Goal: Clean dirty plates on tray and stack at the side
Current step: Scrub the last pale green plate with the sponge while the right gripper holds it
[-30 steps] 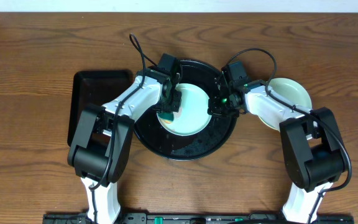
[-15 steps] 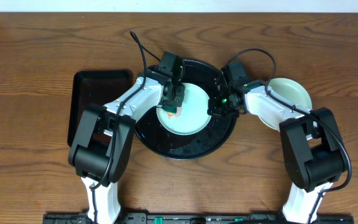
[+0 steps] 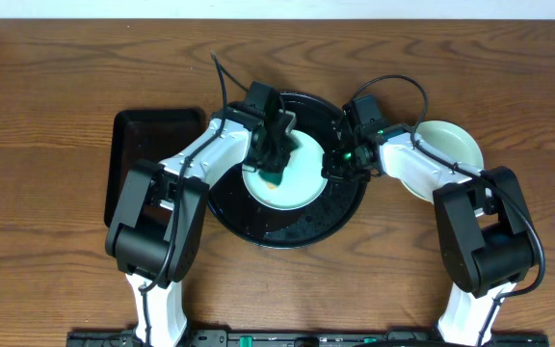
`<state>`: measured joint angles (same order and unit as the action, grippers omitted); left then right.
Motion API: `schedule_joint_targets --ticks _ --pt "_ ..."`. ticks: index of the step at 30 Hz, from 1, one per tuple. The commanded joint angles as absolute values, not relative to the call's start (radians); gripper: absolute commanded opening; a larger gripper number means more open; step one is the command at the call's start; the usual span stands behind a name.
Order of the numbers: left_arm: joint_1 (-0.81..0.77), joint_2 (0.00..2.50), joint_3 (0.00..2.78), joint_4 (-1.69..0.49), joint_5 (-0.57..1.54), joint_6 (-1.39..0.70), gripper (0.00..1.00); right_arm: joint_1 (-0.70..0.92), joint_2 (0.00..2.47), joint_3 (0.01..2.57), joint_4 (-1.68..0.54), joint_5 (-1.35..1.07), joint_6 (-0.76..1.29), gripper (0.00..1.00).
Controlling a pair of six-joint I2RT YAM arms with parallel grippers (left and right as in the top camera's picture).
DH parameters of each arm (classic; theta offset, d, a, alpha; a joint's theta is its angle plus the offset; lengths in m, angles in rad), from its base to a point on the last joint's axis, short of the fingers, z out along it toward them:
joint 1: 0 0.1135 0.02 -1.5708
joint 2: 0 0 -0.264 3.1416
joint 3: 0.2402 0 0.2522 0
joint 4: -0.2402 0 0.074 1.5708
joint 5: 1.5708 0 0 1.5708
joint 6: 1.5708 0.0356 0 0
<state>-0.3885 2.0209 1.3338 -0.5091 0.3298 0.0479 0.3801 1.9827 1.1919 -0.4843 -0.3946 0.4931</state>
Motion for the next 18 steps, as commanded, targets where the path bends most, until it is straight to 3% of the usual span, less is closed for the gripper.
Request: schedule_joint_targets --ticks 1,6,10,18 --pt "-0.389 2.035 1.33 -0.421 0.282 0.054 0.08 0.401 2.015 1.169 -0.504 -0.382 0.485 0.01" --pt "-0.389 2.035 1.33 -0.287 0.065 -0.006 0.07 0.401 2.015 1.169 -0.505 -0.378 0.485 0.01" --pt "-0.389 2.035 1.33 -0.309 -0.164 -0.078 0.07 0.401 2.015 1.169 -0.505 -0.373 0.485 0.01" --pt "-0.396 2.035 1.33 -0.539 -0.109 -0.093 0.07 0.401 2.015 1.169 -0.506 -0.374 0.485 0.01"
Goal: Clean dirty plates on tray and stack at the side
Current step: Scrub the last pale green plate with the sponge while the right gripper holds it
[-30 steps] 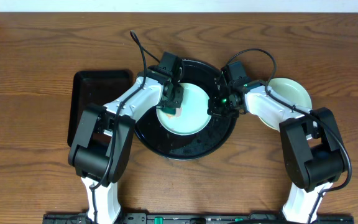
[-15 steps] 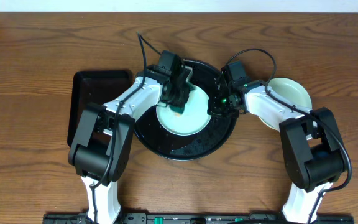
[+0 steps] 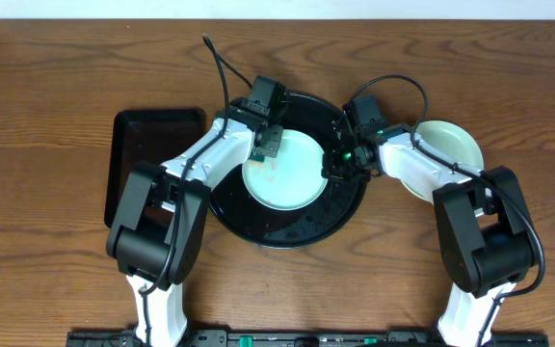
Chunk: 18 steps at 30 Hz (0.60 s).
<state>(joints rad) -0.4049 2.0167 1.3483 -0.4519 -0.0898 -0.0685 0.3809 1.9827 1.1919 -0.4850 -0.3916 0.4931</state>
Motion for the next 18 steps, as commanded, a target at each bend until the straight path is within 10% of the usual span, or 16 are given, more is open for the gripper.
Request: schedule_joint_targets --ticks 1,9,18 --pt "-0.396 2.035 1.33 -0.569 -0.066 -0.083 0.07 0.401 2.015 1.169 -0.506 -0.374 0.485 0.01" --pt "-0.396 2.03 1.33 -0.683 0.424 0.156 0.07 0.401 2.015 1.169 -0.506 -0.374 0.485 0.01" --pt "-0.396 2.029 1.353 -0.586 0.361 0.13 0.08 0.401 2.015 1.169 -0.506 -0.374 0.485 0.01"
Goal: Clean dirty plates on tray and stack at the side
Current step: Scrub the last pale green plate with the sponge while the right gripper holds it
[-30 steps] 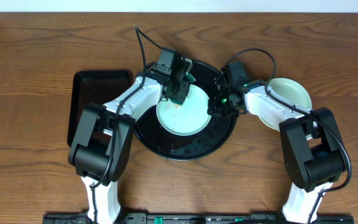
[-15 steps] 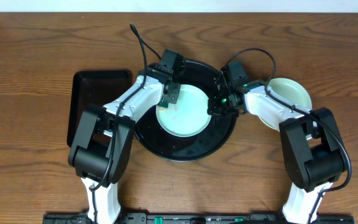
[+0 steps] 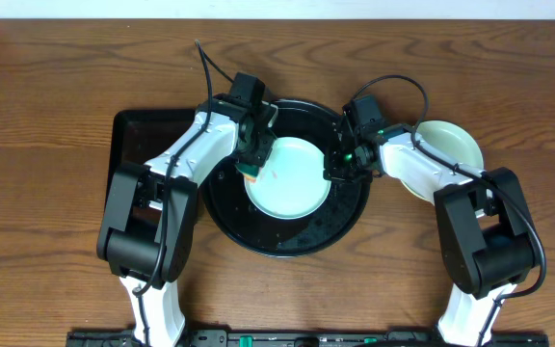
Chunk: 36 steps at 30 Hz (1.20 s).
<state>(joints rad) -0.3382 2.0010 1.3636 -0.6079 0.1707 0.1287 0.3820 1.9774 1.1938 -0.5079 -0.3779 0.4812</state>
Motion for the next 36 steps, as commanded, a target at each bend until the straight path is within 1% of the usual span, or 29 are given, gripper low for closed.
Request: schedule_joint_targets --ticks 1,3,5,8,11,16,23,36 --pt "-0.396 2.029 1.371 -0.588 0.309 0.102 0.08 0.401 2.015 1.169 -0.506 -0.373 0.485 0.01" --pt "-0.396 2.017 1.425 -0.618 0.193 0.047 0.08 0.401 2.015 1.169 -0.505 -0.373 0.485 0.01" --pt "-0.396 2.0 1.455 -0.651 0.157 0.038 0.08 0.401 2.015 1.169 -0.505 -0.373 0.485 0.01" --pt "-0.396 1.941 1.462 -0.683 0.144 -0.02 0.07 0.401 2.015 1.169 -0.505 -0.371 0.485 0.01" --pt "-0.397 1.882 1.462 -0.735 0.145 -0.025 0.07 0.401 2.015 1.169 -0.505 -0.371 0.485 0.01" --pt "-0.397 1.871 1.444 -0.823 0.17 -0.047 0.07 0.401 2.015 1.169 -0.504 -0.371 0.485 0.01" --pt "-0.401 1.885 1.332 -0.715 0.248 -0.047 0.07 0.401 2.015 1.169 -0.504 -0.371 0.485 0.01" --pt "-0.401 2.021 1.327 -0.64 0.247 -0.047 0.07 0.401 2.015 1.169 -0.505 -0.371 0.485 0.01"
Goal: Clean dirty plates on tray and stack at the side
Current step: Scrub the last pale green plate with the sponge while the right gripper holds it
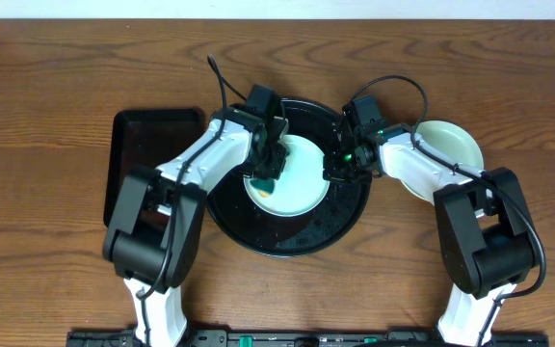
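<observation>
A pale green plate (pixel 297 183) lies in the round black tray (pixel 287 226) at the table's middle. My left gripper (pixel 268 172) reaches over the plate's left part, shut on a small orange and green sponge (pixel 263 187) that is pressed to the plate. At the plate's right rim my right gripper (pixel 333 166) is closed on the edge. A second pale plate (pixel 451 143) rests on the table to the right of the tray, partly under my right arm.
A black rectangular tray (pixel 152 145) lies on the left, beside my left arm. Both arms stretch in from the front edge, and cables loop above each wrist. Brown wooden table all around.
My left gripper with the sponge has moved right and slightly toward the front, from the plate's left rim onto its left inner part. The right gripper has stayed at the right rim.
The left gripper held the sponge near the plate's centre. Then it stood at the plate's upper left, then at the left rim, and now it is back on the plate's left part. Throughout, the right gripper kept to the plate's right rim.
</observation>
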`<state>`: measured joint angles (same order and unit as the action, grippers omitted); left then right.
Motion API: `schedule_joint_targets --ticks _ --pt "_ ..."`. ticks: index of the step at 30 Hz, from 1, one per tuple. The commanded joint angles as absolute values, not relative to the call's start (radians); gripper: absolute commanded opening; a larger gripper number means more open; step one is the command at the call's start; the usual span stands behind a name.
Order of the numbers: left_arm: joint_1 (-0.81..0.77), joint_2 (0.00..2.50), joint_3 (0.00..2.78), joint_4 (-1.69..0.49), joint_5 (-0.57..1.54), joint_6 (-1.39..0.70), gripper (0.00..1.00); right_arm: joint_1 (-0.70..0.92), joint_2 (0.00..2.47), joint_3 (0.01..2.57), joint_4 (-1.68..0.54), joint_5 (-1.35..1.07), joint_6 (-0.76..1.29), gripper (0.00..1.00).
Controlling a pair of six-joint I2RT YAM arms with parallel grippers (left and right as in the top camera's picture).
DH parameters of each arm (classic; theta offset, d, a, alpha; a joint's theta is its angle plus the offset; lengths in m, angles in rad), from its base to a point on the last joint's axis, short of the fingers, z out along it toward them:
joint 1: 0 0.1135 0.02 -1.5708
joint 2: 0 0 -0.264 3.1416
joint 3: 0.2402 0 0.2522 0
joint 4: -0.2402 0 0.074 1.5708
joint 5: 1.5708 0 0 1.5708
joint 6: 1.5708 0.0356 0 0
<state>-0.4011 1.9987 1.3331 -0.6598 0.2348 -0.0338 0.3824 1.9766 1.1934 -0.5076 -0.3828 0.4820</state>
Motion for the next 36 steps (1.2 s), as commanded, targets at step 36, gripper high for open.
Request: schedule_joint_targets --ticks 36 --pt "-0.404 2.046 1.327 -0.595 -0.112 -0.155 0.07 0.401 2.015 1.169 -0.505 -0.371 0.485 0.01"
